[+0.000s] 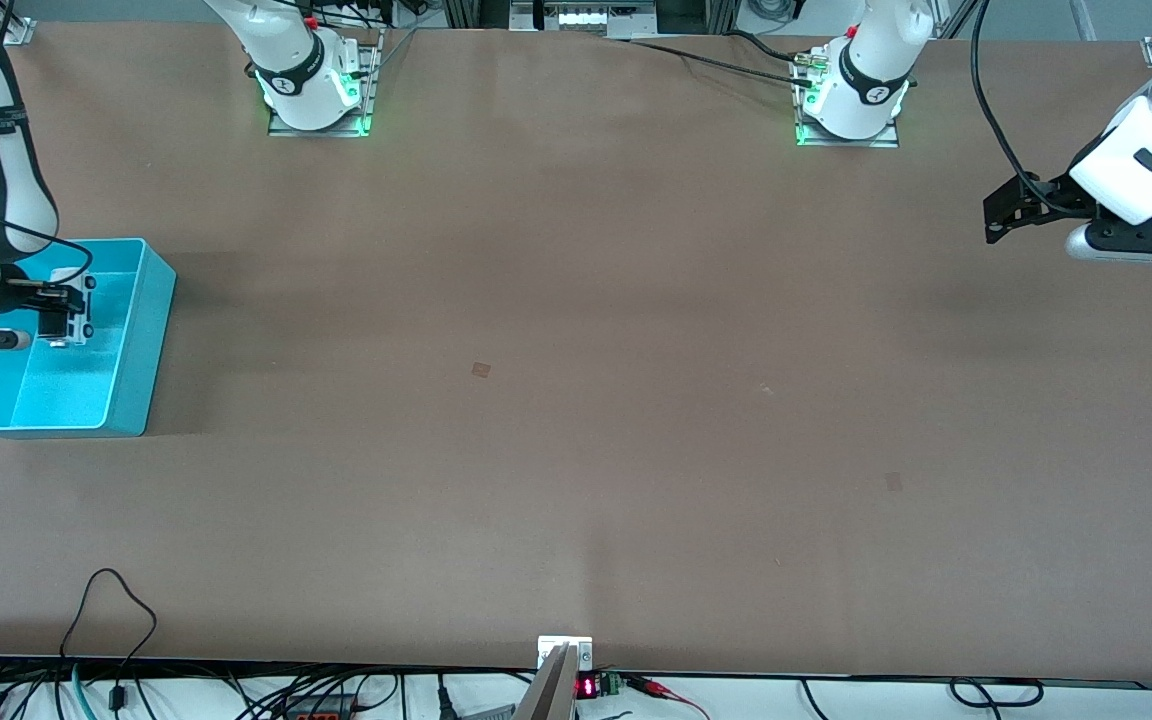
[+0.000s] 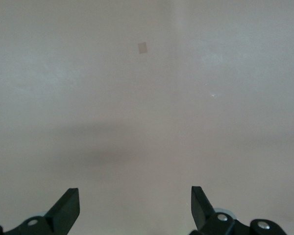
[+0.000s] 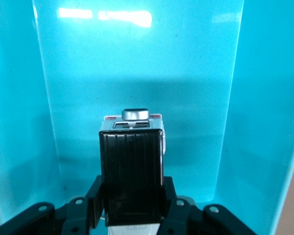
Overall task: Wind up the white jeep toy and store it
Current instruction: 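Lower the jeep into the blue bin and open the right gripper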
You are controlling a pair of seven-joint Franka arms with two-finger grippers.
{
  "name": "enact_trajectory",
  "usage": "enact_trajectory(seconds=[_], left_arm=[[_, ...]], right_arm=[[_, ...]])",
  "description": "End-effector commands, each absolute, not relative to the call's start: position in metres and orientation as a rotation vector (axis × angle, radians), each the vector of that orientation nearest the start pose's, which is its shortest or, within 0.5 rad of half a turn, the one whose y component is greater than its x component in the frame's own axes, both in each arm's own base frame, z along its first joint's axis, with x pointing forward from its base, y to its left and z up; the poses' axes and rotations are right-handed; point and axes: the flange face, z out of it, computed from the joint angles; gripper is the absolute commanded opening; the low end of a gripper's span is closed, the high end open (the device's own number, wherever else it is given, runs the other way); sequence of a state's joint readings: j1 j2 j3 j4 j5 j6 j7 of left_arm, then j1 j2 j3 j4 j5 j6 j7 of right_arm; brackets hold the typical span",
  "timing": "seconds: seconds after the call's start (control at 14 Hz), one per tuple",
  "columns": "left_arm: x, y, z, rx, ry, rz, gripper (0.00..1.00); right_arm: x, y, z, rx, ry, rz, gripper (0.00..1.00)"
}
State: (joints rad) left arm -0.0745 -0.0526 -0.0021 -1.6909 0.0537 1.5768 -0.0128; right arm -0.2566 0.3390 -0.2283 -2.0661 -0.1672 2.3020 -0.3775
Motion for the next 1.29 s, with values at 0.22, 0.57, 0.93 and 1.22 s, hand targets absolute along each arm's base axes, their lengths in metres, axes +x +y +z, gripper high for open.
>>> enact_trajectory(seconds=[0.22, 0.57, 0.93, 1.22], left_arm=[[0.533, -0.031, 0.604, -3.09, 0.117, 0.114, 1.0], [0.533, -0.034, 0.604, -3.09, 0.124, 0.109, 1.0], [0.53, -0.034, 0.605, -3.088, 0.121, 0.135, 1.0], [0.531, -0.036, 0.608, -3.089, 0.125, 0.123, 1.0]], right_arm=[[0.504, -0.284, 0.242, -3.298, -0.027, 0.202, 0.0], [0.5, -0.284, 0.226, -3.298, -0.031, 0.195, 0.13], [0.513, -0.267, 0.241, -3.302, -0.091, 0.168, 0.8], [0.527, -0.258, 0.291, -3.315, -0.183, 0.086, 1.0]])
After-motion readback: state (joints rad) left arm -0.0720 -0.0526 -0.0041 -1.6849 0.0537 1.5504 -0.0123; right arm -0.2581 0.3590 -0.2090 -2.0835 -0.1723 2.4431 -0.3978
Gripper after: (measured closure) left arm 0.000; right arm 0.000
